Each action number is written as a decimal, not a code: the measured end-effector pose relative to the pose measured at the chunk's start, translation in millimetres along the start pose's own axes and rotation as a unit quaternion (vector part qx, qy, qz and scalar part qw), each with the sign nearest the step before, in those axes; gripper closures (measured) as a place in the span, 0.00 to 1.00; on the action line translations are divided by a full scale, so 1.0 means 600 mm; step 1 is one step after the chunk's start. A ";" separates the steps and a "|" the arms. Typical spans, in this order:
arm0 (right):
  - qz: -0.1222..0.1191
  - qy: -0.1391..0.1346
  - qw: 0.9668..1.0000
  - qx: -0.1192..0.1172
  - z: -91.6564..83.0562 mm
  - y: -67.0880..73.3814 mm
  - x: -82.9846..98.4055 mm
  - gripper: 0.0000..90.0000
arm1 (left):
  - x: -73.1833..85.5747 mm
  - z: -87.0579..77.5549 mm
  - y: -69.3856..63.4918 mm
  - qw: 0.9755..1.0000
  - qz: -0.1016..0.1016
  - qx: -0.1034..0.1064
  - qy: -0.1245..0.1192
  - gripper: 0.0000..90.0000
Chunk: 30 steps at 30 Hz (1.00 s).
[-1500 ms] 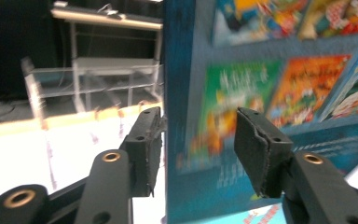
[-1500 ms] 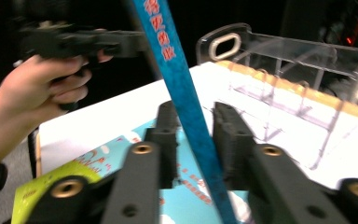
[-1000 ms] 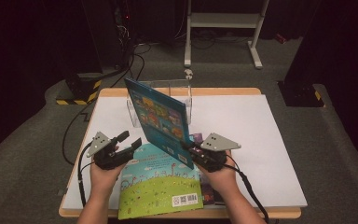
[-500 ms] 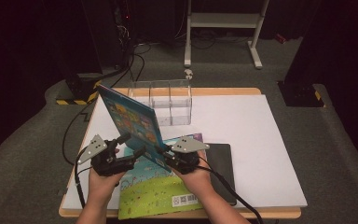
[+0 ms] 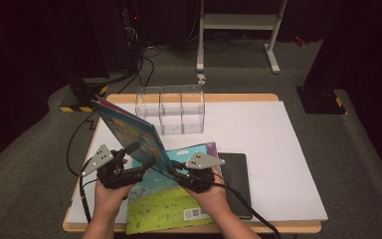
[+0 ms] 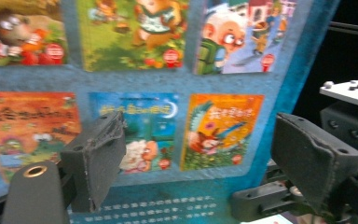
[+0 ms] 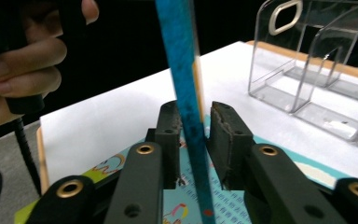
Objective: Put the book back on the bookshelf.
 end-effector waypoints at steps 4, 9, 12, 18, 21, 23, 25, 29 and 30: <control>-0.001 0.001 1.000 -0.003 0.004 0.004 0.000 0.82 | -0.004 -0.007 -0.023 1.000 0.008 -0.008 -0.007 0.18; -0.001 0.005 1.000 -0.012 0.017 0.013 -0.003 0.82 | -0.001 -0.004 -0.027 0.999 0.003 -0.047 -0.002 0.16; -0.010 0.015 1.000 -0.024 0.031 0.029 -0.004 0.82 | 0.004 -0.001 -0.023 0.998 -0.007 -0.065 0.001 0.13; -0.027 0.039 0.998 -0.044 0.061 0.061 -0.005 0.77 | 0.011 0.000 -0.020 0.995 -0.006 -0.100 0.011 0.14; -0.035 0.045 0.997 -0.043 0.071 0.071 -0.005 0.76 | 0.018 0.003 -0.019 0.990 0.011 -0.140 0.018 0.14; -0.036 0.046 0.997 -0.043 0.074 0.073 -0.005 0.76 | 0.019 0.004 -0.019 0.989 0.016 -0.148 0.018 0.14; -0.043 0.045 0.997 -0.041 0.075 0.077 -0.005 0.76 | 0.020 0.002 -0.017 0.986 0.019 -0.163 0.016 0.15; -0.038 0.047 0.997 -0.054 0.068 0.077 -0.002 0.71 | 0.021 -0.004 -0.014 0.986 0.017 -0.164 0.015 0.17; -0.033 0.049 0.997 -0.057 0.063 0.077 0.000 0.68 | 0.021 -0.004 -0.014 0.986 0.017 -0.164 0.015 0.17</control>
Point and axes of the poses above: each handheld gripper's, and its own axes: z roughly forward along the jaws, x roughly out of its underside, y roughly to its left, the point moved 4 cm from there along z, roughly forward along the jaws, and after that the axes turned 2 degrees about -x, right-handed, at the moved point
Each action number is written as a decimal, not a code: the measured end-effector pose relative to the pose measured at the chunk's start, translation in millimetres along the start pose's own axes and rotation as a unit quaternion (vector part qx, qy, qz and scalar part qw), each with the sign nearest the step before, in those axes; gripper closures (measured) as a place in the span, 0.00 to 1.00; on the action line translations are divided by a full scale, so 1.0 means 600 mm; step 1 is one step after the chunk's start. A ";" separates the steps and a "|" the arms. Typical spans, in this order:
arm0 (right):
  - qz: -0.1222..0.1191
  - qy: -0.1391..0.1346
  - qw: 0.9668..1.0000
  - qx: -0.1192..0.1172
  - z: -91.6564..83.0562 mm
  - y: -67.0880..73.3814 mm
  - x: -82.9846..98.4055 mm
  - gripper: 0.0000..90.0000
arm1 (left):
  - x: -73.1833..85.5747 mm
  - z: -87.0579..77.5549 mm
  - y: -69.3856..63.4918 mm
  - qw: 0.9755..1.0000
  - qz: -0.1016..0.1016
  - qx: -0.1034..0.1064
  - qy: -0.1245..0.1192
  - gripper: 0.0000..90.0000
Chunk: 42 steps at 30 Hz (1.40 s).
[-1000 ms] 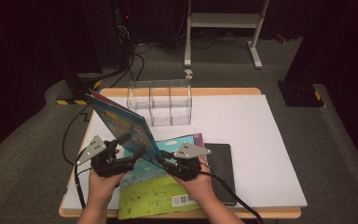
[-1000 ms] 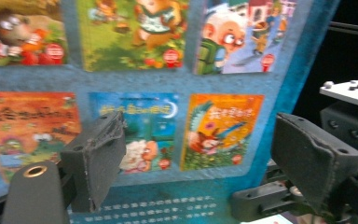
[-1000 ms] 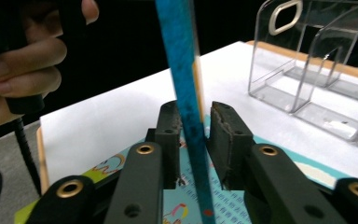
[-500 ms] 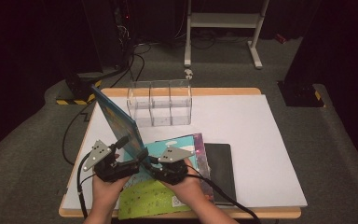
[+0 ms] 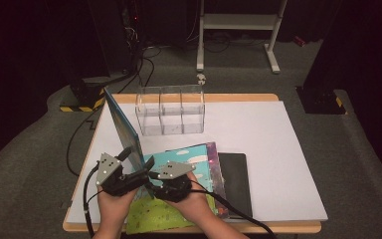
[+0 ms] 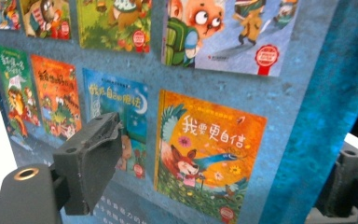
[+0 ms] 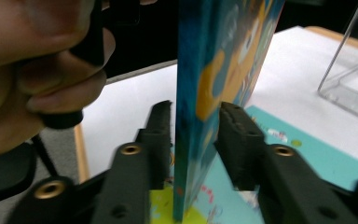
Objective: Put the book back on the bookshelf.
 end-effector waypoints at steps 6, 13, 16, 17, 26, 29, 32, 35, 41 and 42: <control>0.006 -0.015 1.000 0.021 -0.078 -0.010 0.021 0.62 | 0.006 -0.009 0.014 1.000 0.001 -0.009 0.001 0.23; 0.050 -0.077 0.993 0.069 -0.169 -0.054 0.050 0.61 | 0.002 -0.042 0.011 0.996 0.068 -0.050 -0.032 0.72; 0.056 -0.076 0.992 0.079 -0.180 -0.065 0.056 0.62 | 0.005 -0.040 0.004 0.994 0.098 -0.047 -0.017 0.73; 0.060 -0.080 0.992 0.078 -0.182 -0.068 0.058 0.62 | 0.005 -0.040 0.004 0.994 0.098 -0.047 -0.017 0.75; 0.071 -0.077 0.991 0.082 -0.184 -0.077 0.065 0.63 | -0.004 -0.048 0.019 0.994 0.094 -0.055 -0.025 0.77; 0.080 -0.079 0.990 0.090 -0.189 -0.088 0.069 0.64 | -0.011 -0.060 0.040 0.995 0.082 -0.057 -0.032 0.79; 0.085 -0.078 0.988 0.099 -0.194 -0.099 0.077 0.65 | -0.018 -0.072 0.058 0.995 0.075 -0.061 -0.035 0.80; 0.095 -0.074 0.987 0.109 -0.200 -0.112 0.087 0.65 | -0.021 -0.085 0.076 0.994 0.077 -0.072 -0.039 0.83; 0.103 -0.075 0.984 0.128 -0.213 -0.142 0.093 0.65 | -0.020 -0.106 0.100 0.994 0.070 -0.076 -0.036 0.85; 0.106 -0.076 0.983 0.129 -0.215 -0.146 0.093 0.65 | -0.016 -0.115 0.107 0.995 0.068 -0.070 -0.032 0.85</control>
Point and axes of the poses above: each handheld gripper's, and its own axes: z roughly forward along the jaws, x roughly out of its underside, y roughly to its left, the point moved 4 cm from there along z, roughly forward along the jaws, and after that the axes turned 2 degrees about -x, right-handed, at the moved point
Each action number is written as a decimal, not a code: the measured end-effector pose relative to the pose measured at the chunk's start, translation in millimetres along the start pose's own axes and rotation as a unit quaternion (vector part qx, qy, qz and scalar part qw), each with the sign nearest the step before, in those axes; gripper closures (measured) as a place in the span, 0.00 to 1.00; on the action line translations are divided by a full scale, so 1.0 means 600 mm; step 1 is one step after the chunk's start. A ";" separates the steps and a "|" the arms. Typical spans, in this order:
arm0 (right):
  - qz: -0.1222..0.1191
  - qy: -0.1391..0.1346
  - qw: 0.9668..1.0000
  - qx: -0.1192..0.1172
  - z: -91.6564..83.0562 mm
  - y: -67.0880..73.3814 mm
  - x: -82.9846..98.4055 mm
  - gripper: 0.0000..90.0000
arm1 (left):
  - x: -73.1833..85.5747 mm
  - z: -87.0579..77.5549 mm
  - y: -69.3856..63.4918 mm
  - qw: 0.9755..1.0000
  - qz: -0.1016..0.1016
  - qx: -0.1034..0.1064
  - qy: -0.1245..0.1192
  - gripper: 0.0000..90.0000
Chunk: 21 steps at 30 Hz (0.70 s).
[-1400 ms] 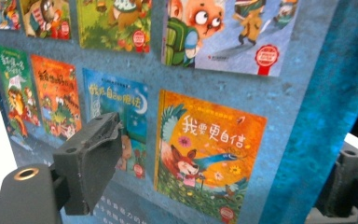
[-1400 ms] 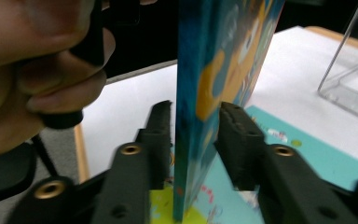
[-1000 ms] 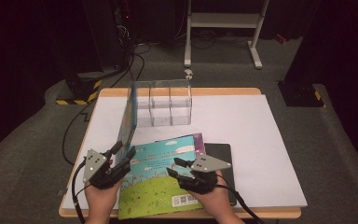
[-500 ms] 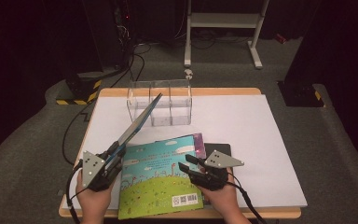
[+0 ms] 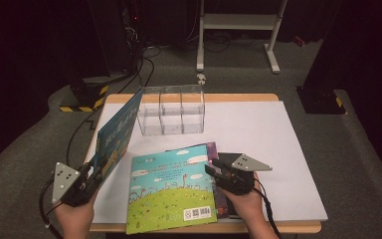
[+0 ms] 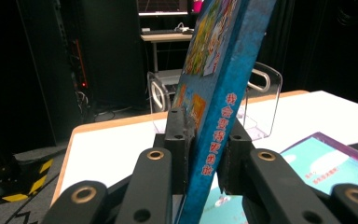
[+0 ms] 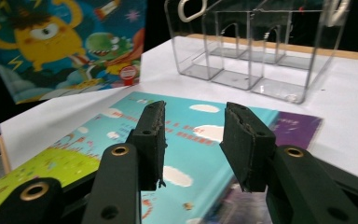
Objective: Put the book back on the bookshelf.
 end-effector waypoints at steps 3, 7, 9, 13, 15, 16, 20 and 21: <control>0.015 -0.002 1.000 -0.010 0.002 -0.013 -0.004 0.65 | 0.004 -0.010 0.011 1.000 -0.001 0.009 0.011 0.85; 0.024 -0.003 1.000 -0.008 0.005 -0.028 -0.008 0.65 | 0.010 -0.018 0.022 1.000 -0.007 0.012 0.013 0.85; 0.024 -0.004 1.000 -0.007 0.005 -0.030 -0.008 0.65 | 0.013 -0.024 0.030 1.000 -0.011 0.010 0.014 0.85; 0.025 -0.003 1.000 0.006 0.006 -0.046 -0.008 0.65 | 0.024 -0.036 0.053 1.000 -0.023 0.006 0.013 0.86; 0.023 -0.002 1.000 0.010 0.006 -0.049 -0.006 0.65 | 0.028 -0.040 0.062 1.000 -0.027 0.004 0.012 0.87; 0.019 0.000 1.000 0.014 0.006 -0.051 -0.004 0.65 | 0.030 -0.041 0.066 1.000 -0.028 0.003 0.011 0.87; 0.020 0.002 1.000 0.019 0.004 -0.057 0.001 0.65 | 0.035 -0.047 0.083 0.999 -0.046 0.002 0.015 0.88; 0.022 0.002 1.000 0.019 0.003 -0.059 0.002 0.65 | 0.036 -0.048 0.086 0.999 -0.050 0.002 0.019 0.88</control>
Point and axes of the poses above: each handheld gripper's, and its own axes: z roughly forward along the jaws, x roughly out of its underside, y roughly to its left, the point moved 4 cm from there along z, roughly forward along the jaws, and after that the axes turned 2 degrees about -x, right-handed, at the moved point
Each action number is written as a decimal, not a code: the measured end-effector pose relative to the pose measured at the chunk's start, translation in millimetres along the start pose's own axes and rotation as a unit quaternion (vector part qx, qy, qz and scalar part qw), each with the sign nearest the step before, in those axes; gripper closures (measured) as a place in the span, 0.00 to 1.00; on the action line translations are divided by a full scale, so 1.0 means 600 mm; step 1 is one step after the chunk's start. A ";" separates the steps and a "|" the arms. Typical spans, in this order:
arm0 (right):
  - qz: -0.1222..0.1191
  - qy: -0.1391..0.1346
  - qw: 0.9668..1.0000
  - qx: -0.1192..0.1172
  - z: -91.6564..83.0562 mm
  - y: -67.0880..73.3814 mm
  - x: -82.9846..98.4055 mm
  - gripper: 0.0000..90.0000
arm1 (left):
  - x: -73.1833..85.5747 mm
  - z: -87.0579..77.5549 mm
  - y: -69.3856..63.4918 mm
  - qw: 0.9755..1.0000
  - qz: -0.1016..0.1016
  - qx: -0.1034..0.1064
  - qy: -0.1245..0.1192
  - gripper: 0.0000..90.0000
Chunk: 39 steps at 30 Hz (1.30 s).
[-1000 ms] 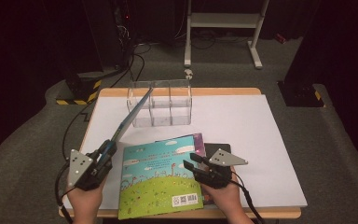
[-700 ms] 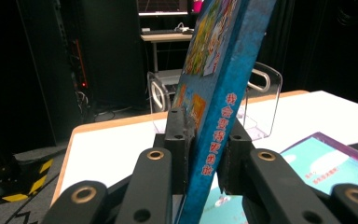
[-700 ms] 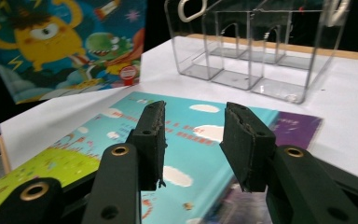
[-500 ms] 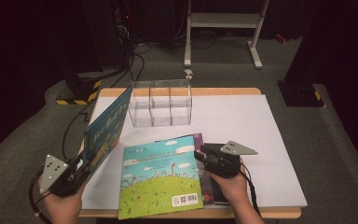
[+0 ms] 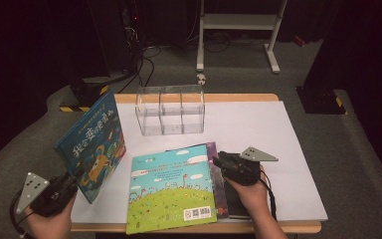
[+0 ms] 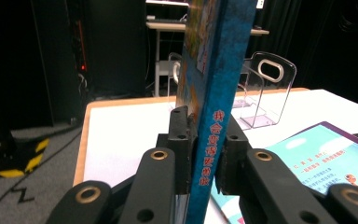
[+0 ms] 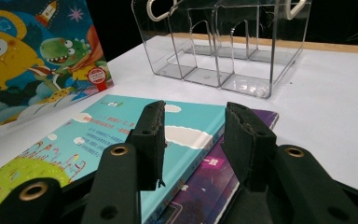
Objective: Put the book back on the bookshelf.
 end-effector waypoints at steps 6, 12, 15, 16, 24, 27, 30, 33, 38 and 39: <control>0.002 0.003 1.000 0.001 0.000 -0.003 0.004 0.64 | 0.010 0.001 0.014 0.999 -0.022 0.005 0.023 0.86; 0.002 0.006 1.000 0.000 0.004 -0.002 0.006 0.64 | 0.011 0.005 0.020 0.999 -0.032 -0.003 0.019 0.84; 0.001 0.006 1.000 -0.001 0.002 0.001 0.007 0.64 | 0.008 0.008 0.019 0.999 -0.031 -0.004 0.016 0.83; 0.000 0.006 1.000 -0.001 0.001 0.002 0.008 0.64 | 0.008 0.008 0.019 0.999 -0.031 -0.004 0.016 0.82; 0.006 0.007 1.000 0.012 -0.020 -0.001 0.023 0.63 | -0.012 0.027 0.010 1.000 -0.016 -0.020 0.007 0.77; 0.013 0.007 1.000 0.019 -0.032 -0.005 0.029 0.63 | -0.018 0.034 0.009 1.000 -0.007 -0.025 0.012 0.69; 0.016 0.006 1.000 0.026 -0.042 -0.007 0.034 0.63 | -0.021 0.035 0.017 1.000 -0.002 -0.016 0.011 0.84; 0.021 0.005 0.999 0.029 -0.049 -0.009 0.039 0.63 | -0.023 0.039 0.018 1.000 -0.003 -0.014 0.009 0.85; 0.023 0.007 0.999 0.030 -0.053 -0.011 0.044 0.63 | -0.025 0.042 0.014 1.000 0.004 -0.021 0.008 0.90; 0.022 0.009 0.999 0.031 -0.053 -0.012 0.044 0.63 | -0.026 0.044 0.009 1.000 0.010 -0.017 0.003 0.91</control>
Point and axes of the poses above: each handheld gripper's, and its own axes: z roughly forward along the jaws, x roughly out of its underside, y roughly to its left, the point moved 4 cm from there along z, roughly forward along the jaws, and after that the axes turned 2 degrees about -x, right-handed, at the moved point
